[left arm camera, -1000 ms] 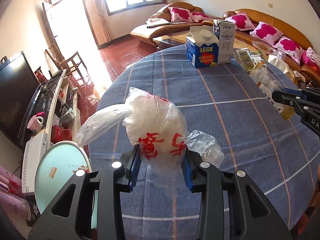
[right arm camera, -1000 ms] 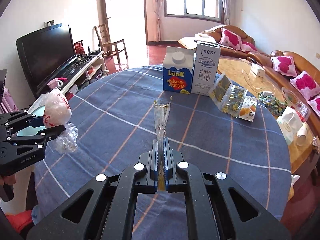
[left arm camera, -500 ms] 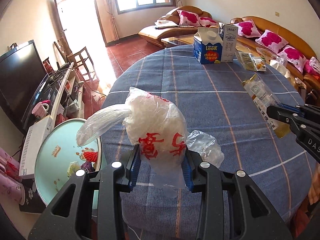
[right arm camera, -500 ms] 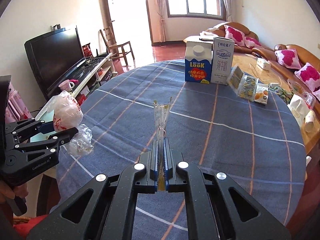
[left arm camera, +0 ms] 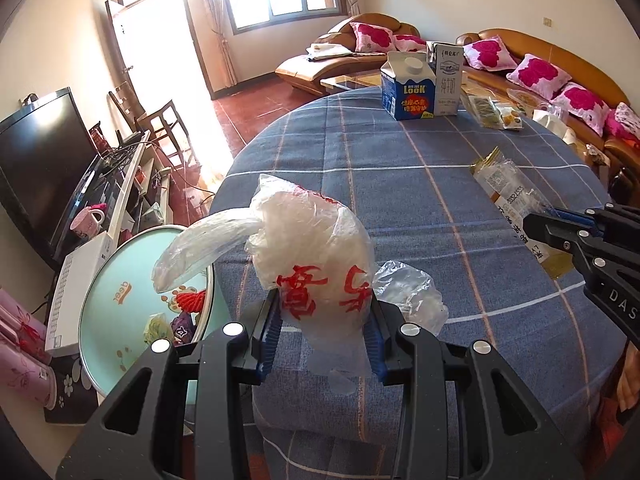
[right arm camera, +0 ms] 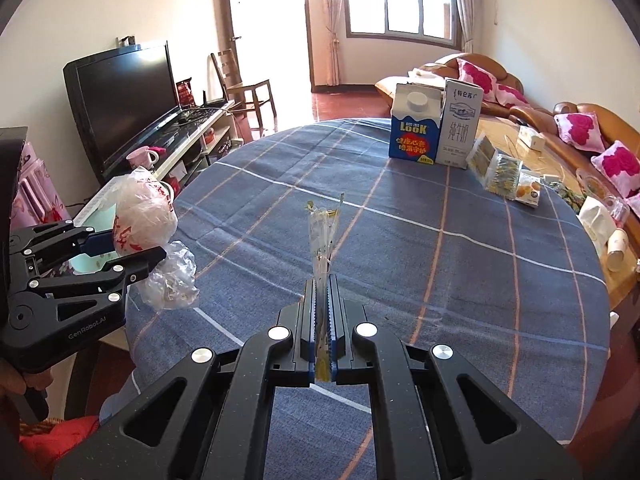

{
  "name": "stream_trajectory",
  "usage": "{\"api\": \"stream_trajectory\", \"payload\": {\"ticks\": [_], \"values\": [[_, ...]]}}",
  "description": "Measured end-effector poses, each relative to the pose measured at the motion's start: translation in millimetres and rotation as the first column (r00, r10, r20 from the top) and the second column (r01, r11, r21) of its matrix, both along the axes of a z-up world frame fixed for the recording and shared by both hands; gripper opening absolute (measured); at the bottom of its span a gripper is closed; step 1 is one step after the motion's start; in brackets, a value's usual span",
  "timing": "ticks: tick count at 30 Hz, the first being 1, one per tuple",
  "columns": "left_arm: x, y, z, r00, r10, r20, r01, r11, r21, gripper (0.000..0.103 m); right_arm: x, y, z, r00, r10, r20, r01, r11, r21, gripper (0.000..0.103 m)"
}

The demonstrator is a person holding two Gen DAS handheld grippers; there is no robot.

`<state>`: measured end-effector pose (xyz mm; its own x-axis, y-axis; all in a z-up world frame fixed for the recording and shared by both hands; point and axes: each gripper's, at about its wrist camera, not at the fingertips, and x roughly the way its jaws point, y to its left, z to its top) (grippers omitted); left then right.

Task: Collect trash
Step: 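Carry the plastic bag and snack packet over the bin with both tools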

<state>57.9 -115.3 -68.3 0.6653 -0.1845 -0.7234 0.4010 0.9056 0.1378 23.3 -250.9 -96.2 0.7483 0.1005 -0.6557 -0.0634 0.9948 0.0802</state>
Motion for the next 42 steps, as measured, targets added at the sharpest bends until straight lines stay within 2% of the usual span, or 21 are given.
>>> {"api": "stream_trajectory", "payload": {"ticks": [8,29,42], "values": [[-5,23,-1,0.999,0.034,-0.005,-0.034,0.999,-0.005,0.037,-1,21,0,0.999,0.037,0.002,-0.037,0.999,0.008,0.006],[-10,52,-3,0.999,0.051,-0.013,-0.051,0.998,-0.027,0.037,2,64,5,0.993,0.116,0.000,-0.116,0.993,0.025,0.006],[5,110,-2,0.985,0.173,-0.020,-0.173,0.984,-0.043,0.037,25,111,10,0.977,0.214,-0.001,-0.214,0.976,0.037,0.006]]}}
